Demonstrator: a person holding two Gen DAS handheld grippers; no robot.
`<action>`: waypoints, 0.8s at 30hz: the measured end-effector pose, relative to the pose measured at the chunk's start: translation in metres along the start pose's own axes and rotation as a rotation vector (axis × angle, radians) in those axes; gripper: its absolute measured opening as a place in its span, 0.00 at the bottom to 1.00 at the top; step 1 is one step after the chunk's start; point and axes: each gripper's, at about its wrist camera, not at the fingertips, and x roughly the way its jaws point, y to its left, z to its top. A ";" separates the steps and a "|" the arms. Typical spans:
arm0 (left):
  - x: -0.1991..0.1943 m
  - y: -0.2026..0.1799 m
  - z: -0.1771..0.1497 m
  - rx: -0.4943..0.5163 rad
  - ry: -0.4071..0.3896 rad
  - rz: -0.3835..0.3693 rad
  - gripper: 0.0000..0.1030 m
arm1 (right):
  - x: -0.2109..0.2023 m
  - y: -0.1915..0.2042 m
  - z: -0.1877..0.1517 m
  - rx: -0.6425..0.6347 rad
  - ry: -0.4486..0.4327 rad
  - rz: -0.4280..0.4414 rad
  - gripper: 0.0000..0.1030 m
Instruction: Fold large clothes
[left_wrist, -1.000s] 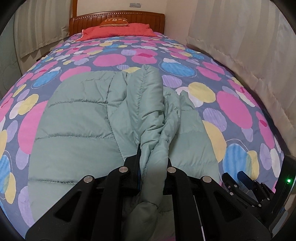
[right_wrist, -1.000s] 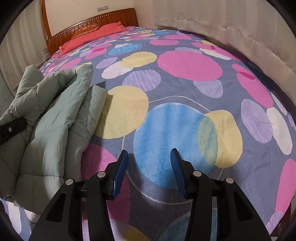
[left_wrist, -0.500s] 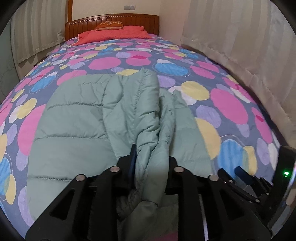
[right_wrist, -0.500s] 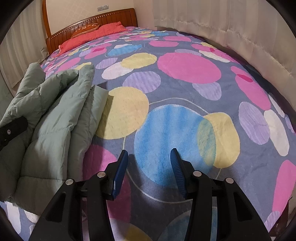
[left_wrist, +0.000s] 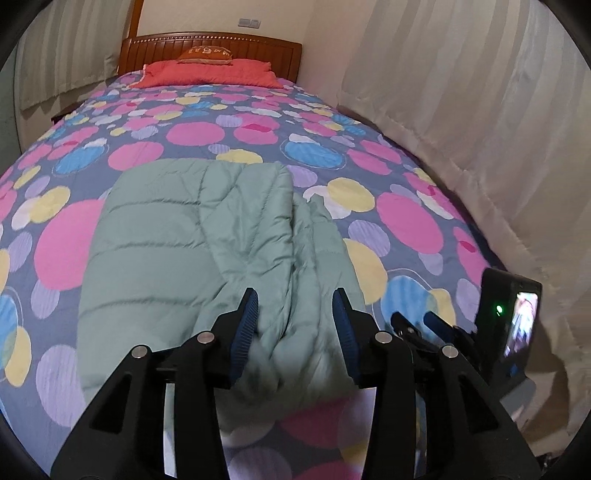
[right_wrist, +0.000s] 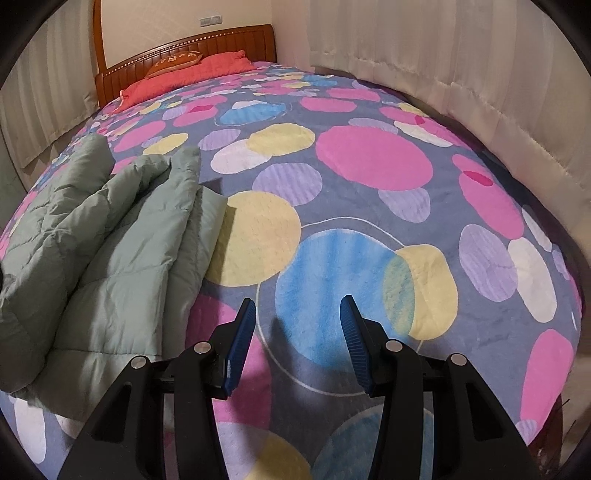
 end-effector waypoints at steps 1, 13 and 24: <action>-0.004 0.003 -0.002 -0.005 -0.001 -0.005 0.40 | -0.002 0.001 0.000 -0.003 -0.001 0.000 0.46; -0.057 0.072 -0.015 -0.160 -0.068 0.007 0.43 | -0.026 0.027 0.003 -0.060 -0.039 -0.016 0.46; -0.043 0.173 -0.024 -0.440 -0.104 0.084 0.47 | -0.033 0.039 0.026 0.021 -0.032 0.101 0.47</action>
